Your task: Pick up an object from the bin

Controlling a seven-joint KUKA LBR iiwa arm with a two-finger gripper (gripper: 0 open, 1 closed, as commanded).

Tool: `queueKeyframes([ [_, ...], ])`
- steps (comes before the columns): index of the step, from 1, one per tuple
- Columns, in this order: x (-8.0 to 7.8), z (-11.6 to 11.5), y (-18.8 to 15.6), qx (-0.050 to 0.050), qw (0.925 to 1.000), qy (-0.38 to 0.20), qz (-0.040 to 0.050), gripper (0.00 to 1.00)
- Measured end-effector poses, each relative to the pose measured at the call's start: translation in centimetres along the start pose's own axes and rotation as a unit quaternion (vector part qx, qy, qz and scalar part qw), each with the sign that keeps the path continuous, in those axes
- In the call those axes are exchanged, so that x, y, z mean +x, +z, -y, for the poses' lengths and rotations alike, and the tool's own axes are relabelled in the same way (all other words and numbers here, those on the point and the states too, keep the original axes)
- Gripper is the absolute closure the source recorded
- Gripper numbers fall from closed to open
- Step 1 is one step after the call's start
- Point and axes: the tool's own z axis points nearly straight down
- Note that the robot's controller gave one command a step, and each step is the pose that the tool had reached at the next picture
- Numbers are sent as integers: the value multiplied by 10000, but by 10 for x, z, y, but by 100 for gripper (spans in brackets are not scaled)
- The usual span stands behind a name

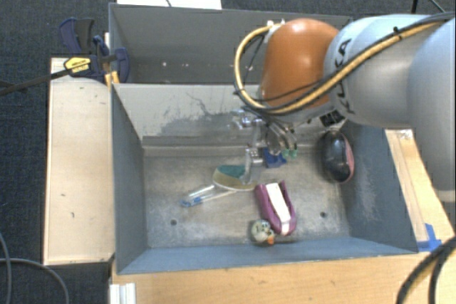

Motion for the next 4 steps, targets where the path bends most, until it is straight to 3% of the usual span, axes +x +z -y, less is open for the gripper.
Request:
queueKeyframes([
  [1, 51, 29, -31, 6, 9999, 103, -13, 0],
  [2, 21, 26, -60, -2, 9956, 940, 12, 0],
  [3, 33, -3, 82, 3, 9913, 1312, -52, 0],
  [4, 30, -3, 77, -1, 9913, 1315, -8, 100],
])
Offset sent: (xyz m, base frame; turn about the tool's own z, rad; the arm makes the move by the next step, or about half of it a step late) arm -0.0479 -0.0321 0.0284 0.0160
